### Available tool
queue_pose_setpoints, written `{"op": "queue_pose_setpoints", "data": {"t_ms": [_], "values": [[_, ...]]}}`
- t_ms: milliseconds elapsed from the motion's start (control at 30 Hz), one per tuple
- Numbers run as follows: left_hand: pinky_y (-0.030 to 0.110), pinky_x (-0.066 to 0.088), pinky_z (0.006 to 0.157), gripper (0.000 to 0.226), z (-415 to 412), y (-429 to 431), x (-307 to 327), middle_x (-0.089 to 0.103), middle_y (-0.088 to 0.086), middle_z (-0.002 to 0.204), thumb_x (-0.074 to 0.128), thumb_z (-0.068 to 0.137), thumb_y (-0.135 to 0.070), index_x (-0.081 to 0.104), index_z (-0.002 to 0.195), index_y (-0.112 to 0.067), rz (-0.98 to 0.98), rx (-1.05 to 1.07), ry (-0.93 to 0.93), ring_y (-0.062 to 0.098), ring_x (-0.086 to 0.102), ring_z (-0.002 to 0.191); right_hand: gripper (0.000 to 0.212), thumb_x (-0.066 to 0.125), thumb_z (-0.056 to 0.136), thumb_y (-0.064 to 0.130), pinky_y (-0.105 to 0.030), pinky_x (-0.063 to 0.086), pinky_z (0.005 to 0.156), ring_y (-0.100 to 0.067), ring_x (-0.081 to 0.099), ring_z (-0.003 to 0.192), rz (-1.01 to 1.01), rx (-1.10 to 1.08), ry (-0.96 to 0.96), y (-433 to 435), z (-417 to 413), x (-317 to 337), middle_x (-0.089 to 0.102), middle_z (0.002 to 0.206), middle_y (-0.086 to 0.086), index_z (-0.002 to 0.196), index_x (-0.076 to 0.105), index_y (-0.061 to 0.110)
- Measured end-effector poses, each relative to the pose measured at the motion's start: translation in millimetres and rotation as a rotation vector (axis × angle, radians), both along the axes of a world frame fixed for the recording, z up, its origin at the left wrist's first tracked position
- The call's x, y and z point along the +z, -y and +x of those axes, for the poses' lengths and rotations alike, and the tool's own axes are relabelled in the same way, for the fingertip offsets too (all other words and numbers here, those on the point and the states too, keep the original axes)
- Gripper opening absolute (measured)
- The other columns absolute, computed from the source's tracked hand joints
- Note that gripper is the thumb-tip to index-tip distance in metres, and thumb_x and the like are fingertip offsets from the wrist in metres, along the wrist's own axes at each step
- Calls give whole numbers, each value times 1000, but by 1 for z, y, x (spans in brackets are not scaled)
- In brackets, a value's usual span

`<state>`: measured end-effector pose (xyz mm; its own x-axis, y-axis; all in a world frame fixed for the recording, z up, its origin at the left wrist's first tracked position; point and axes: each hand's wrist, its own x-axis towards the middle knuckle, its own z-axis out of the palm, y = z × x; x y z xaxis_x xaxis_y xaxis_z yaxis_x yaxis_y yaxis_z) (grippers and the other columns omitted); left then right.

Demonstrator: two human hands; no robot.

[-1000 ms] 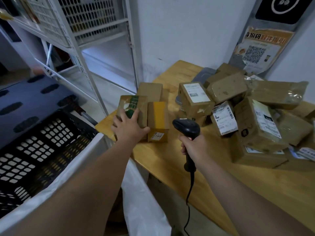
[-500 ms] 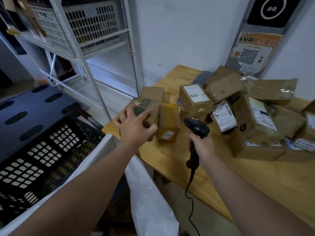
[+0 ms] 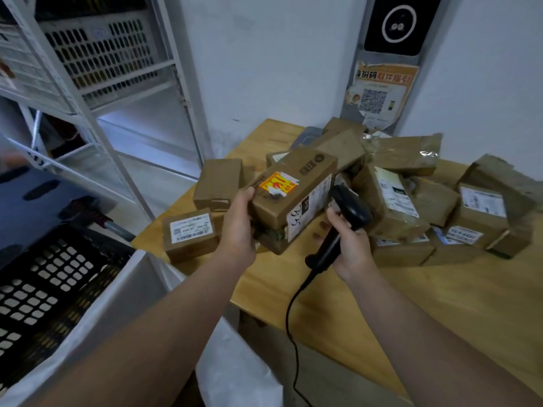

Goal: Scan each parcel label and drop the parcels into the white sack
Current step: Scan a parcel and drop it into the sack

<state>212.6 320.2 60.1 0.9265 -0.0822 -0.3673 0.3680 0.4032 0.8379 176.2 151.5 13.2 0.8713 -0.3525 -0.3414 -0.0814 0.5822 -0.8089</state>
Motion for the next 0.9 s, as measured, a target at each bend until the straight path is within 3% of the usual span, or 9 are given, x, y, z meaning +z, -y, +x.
{"op": "queue_pose_setpoints", "data": {"t_ms": [133,200,300,400,467,533,700,800,900], "values": [[53,38,100,46,6,19,-22,70,1,111,35,92,-58,68,108,-31,-136,-153,-145,25,58,107,24,76,76,21,-41,54,84,-21,71,98,22,43,27,21,-4,6,75,99,-3,99,71,15],[53,37,98,48,9,28,-35,67,1,111,34,93,-56,64,118,-27,-64,-200,-165,23,57,104,20,76,76,17,-36,57,75,-21,72,93,29,46,34,27,-6,8,76,96,-6,95,71,13],[39,38,87,29,8,36,-40,65,1,86,38,98,-33,62,104,-19,87,-173,-86,15,60,76,17,73,80,3,-31,59,67,-20,73,87,-43,-9,54,37,-8,11,76,94,-6,95,69,11],[31,45,69,33,17,36,-39,66,2,105,38,95,-11,60,118,-22,293,-199,51,20,59,85,18,71,82,-3,-28,59,65,-16,73,81,-187,0,70,49,-10,11,76,86,-1,90,67,12],[33,47,78,43,22,37,-36,66,2,118,53,89,-42,58,127,-24,433,-329,73,21,60,99,19,70,82,-4,-28,59,64,-15,73,77,-235,23,66,54,-11,9,76,81,1,82,66,15],[37,46,93,82,24,39,-33,62,-3,125,64,69,-74,52,132,-24,556,-453,71,19,58,111,21,70,83,-4,-31,60,70,-15,73,78,-270,48,56,56,-11,7,75,83,1,81,66,17],[35,50,90,46,36,44,-24,69,-3,111,65,85,-49,60,118,-18,666,-606,78,17,63,103,20,72,82,-1,-37,58,80,-19,72,88,-366,81,10,62,-10,5,74,92,-2,85,66,18],[34,53,85,39,37,38,-28,71,4,107,68,86,-38,61,117,-15,634,-705,3,21,65,102,15,72,82,-1,-31,58,71,-19,71,84,-382,127,-12,69,-12,6,73,86,-2,83,66,13],[38,53,90,36,33,40,-39,70,4,105,74,82,-34,61,112,-18,675,-648,34,22,65,101,11,73,82,3,-14,50,57,1,66,67,-489,119,-3,71,-14,8,69,74,9,87,66,9]]}}
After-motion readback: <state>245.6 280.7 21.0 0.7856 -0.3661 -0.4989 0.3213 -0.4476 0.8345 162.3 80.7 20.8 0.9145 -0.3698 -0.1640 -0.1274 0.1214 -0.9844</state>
